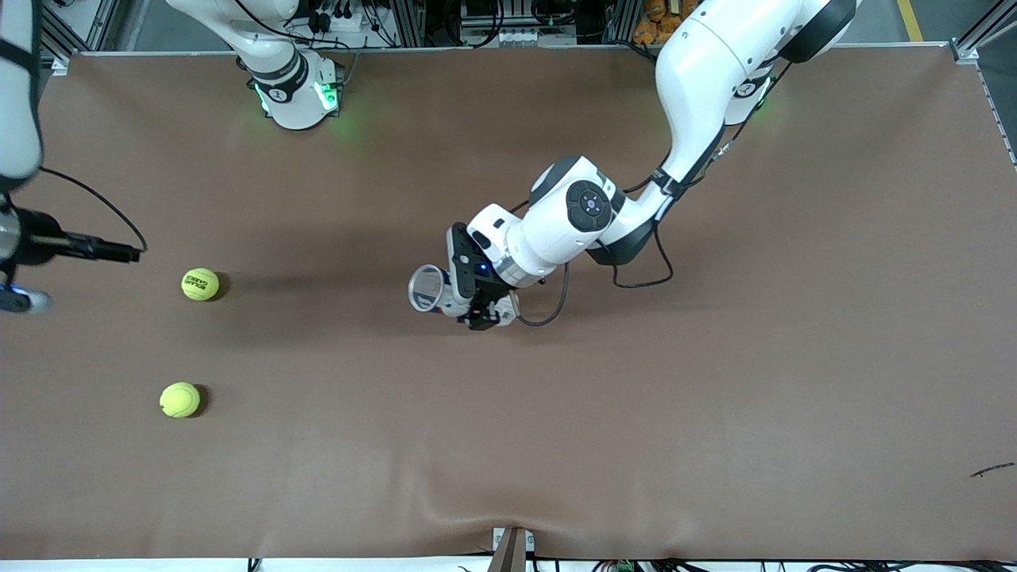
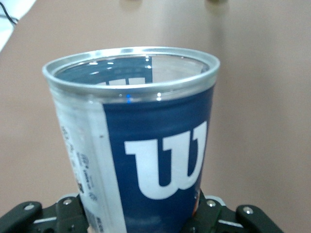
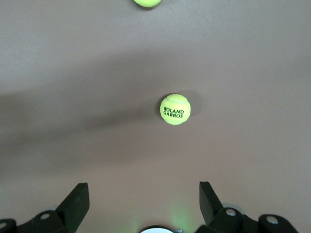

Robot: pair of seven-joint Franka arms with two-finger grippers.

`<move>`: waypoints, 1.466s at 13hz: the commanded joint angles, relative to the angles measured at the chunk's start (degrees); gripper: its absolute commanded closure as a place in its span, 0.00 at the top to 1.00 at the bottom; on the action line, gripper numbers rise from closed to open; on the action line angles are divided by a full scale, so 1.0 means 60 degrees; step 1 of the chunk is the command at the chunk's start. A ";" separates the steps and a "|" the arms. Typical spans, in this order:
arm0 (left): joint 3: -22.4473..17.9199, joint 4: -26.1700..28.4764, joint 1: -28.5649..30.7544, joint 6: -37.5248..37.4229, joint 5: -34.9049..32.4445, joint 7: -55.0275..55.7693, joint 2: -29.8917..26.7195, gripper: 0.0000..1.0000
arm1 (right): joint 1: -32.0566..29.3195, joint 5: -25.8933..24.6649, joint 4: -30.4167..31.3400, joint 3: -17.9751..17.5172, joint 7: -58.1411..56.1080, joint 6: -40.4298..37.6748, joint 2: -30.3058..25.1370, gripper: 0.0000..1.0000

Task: Insert tennis ball vertically with right arm
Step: 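Grasp the Roland Garros ball with the right gripper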

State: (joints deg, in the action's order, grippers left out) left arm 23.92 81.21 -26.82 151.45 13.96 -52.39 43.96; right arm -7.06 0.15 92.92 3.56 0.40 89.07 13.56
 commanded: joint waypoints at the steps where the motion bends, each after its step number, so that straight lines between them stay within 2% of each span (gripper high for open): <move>1: 0.0507 0.0045 0.0046 0.1194 0.0528 -0.0233 0.0331 0.72 | -0.0199 -0.0171 0.0156 -0.0124 -0.0023 0.0226 0.0214 1.00; 3: 0.0860 0.0045 0.0031 0.2439 0.0706 -0.0247 0.0814 0.72 | -0.0345 -0.0171 0.1148 -0.0139 -0.0037 0.1320 0.0172 1.00; 7: 0.1520 0.0162 0.0104 0.3951 0.0720 -0.0262 0.1271 0.72 | -0.0565 -0.0171 0.2791 -0.0124 -0.0037 0.3547 0.0215 1.00; 10: 0.1709 0.0176 0.0468 0.3924 0.0749 -0.0247 0.1417 0.72 | -0.0683 -0.0171 0.4590 -0.0124 -0.0052 0.6078 0.0274 1.00; 12: 0.2673 0.0162 0.1447 0.3110 0.0691 -0.0335 0.1709 0.71 | -0.0828 -0.0214 0.5268 -0.0110 -0.0066 0.7356 0.0667 1.00; 14: 0.3043 0.0074 0.2356 0.1484 0.0705 -0.1076 0.1696 0.71 | -0.0947 -0.0229 0.5373 -0.0124 -0.0066 0.7741 0.1151 1.00; 18: 0.4696 0.0089 0.3691 0.1390 0.1085 -0.3084 0.2749 0.71 | -0.1137 -0.0229 0.5505 -0.0124 -0.0198 0.7742 0.1343 1.00; 19: 0.4873 0.0103 0.3809 0.1404 0.1347 -0.3655 0.2867 0.71 | -0.1123 -0.0229 0.5505 -0.0124 -0.0213 0.7713 0.1343 0.71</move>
State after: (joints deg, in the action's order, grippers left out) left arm 49.41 82.41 -5.24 159.12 19.11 -68.02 58.13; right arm -12.09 -0.04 124.88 3.77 0.09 134.87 22.58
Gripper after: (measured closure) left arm 0.286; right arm 0.004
